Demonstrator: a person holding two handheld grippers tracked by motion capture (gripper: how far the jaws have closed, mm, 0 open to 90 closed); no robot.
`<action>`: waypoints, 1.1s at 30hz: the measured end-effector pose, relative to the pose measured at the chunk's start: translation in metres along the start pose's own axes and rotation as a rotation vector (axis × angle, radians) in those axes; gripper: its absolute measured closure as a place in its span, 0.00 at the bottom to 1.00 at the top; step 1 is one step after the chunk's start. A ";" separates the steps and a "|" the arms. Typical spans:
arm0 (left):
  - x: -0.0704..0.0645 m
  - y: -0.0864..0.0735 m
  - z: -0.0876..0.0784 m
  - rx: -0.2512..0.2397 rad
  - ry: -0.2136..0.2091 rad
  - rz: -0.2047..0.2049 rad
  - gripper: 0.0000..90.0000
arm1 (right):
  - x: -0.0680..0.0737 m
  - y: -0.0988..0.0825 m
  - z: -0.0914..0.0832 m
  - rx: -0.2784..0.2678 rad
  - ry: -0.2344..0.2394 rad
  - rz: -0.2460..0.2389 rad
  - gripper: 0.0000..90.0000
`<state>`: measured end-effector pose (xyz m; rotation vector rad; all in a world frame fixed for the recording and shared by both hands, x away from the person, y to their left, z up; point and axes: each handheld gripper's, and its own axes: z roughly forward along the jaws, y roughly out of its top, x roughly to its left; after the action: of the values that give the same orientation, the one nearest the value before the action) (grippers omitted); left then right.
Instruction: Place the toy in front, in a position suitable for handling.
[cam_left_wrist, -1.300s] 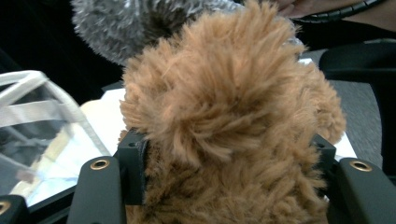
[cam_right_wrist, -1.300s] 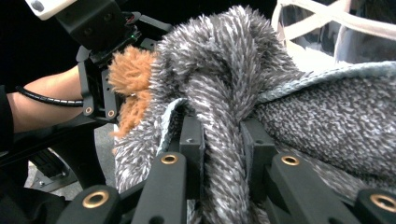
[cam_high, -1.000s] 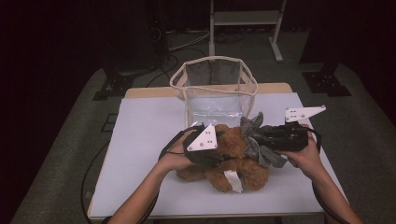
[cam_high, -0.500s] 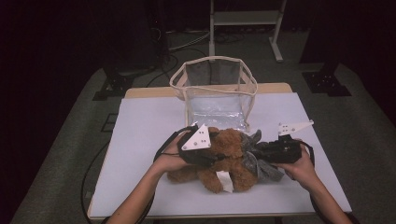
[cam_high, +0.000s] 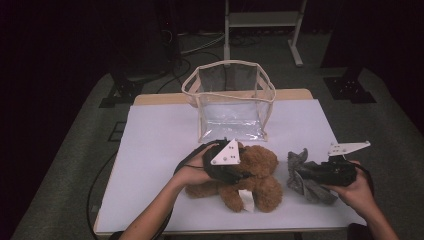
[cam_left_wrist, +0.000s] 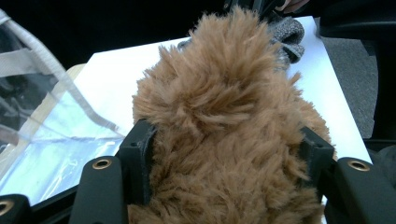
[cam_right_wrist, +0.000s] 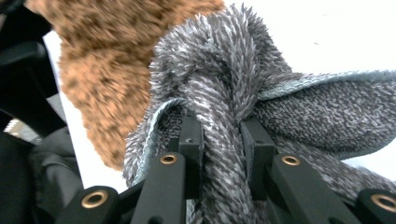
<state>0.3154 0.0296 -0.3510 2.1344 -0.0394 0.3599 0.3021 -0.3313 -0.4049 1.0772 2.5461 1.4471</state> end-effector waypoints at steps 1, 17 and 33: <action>0.000 0.001 0.002 0.000 -0.005 0.002 0.42 | -0.001 -0.003 -0.004 -0.002 -0.013 0.004 0.81; 0.005 0.006 0.002 0.051 -0.037 0.000 0.24 | -0.017 -0.019 -0.010 0.031 -0.122 0.016 0.58; 0.010 -0.011 -0.037 0.013 0.004 -0.037 0.14 | 0.017 0.021 0.000 -0.050 0.026 -0.105 0.42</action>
<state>0.3183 0.0675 -0.3382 2.1442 0.0054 0.3438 0.3004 -0.3144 -0.3842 0.9091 2.5271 1.4991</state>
